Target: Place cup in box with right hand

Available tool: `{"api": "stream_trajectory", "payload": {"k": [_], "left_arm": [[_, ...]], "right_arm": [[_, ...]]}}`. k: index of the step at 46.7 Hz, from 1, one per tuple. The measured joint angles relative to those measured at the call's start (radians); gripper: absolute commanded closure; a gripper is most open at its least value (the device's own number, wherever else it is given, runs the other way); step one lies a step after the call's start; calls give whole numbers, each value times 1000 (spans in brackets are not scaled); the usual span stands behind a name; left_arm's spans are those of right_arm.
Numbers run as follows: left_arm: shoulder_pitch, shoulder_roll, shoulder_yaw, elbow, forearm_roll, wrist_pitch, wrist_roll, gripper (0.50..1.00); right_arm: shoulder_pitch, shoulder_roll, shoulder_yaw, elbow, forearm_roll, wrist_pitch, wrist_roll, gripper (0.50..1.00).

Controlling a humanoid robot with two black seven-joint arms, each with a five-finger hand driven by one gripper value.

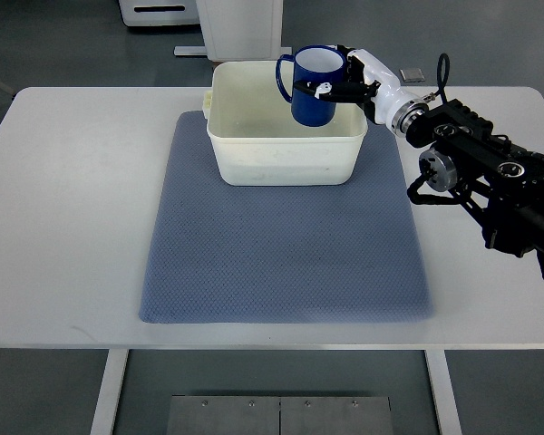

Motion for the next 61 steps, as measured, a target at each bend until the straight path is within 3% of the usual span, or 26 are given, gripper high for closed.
{"api": "stream_trajectory", "payload": {"k": [19, 21, 23, 26, 29, 61], "left_arm": [[0, 0, 0, 0, 0, 0, 0, 500], [0, 0, 0, 0, 0, 0, 0, 500], [0, 0, 0, 0, 0, 0, 0, 500], [0, 0, 0, 0, 0, 0, 0, 500], [0, 0, 0, 0, 0, 0, 0, 500], [0, 0, 0, 0, 0, 0, 0, 500]], "right_arm": [[0, 20, -25, 0, -1, 0, 4, 988], [0, 20, -25, 0, -1, 0, 5, 784], [0, 22, -25, 0, -1, 0, 5, 664], [0, 26, -23, 0, -1, 0, 6, 572], [0, 27, -22, 0, -1, 0, 6, 513], [11, 28, -18, 17, 2, 2, 10, 505]]}}
